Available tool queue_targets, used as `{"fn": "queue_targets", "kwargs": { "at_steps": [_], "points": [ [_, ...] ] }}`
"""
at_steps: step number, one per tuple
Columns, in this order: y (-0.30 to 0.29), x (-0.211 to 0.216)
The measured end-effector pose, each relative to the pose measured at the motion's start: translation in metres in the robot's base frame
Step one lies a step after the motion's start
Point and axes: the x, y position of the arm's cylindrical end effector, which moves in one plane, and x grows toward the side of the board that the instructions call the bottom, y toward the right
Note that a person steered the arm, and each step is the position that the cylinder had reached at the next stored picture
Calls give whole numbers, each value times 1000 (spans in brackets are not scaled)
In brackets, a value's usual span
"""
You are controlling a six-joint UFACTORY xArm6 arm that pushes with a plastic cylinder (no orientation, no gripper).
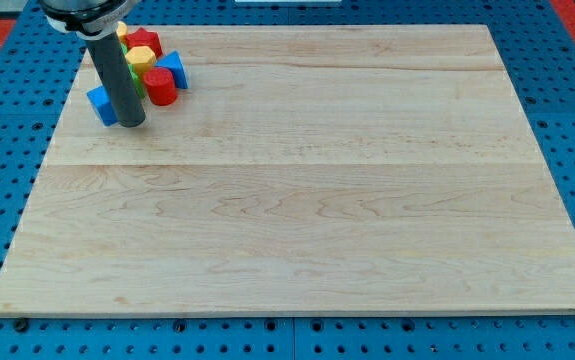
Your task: Move blue triangle and the red star away from the group of blocks
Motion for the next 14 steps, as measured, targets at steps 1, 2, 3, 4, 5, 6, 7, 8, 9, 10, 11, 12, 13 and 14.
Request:
{"fn": "queue_targets", "kwargs": {
  "at_steps": [1,2,3,4,5,6,7,8,9,10,11,12,13,14],
  "points": [
    [0,0],
    [4,5],
    [7,45],
    [-89,23],
    [-113,-2],
    [-102,-84],
    [-86,-164],
    [-63,-182],
    [-2,-131],
    [66,-80],
    [93,-72],
    [147,-55],
    [177,-32],
    [190,3]
  ]
}}
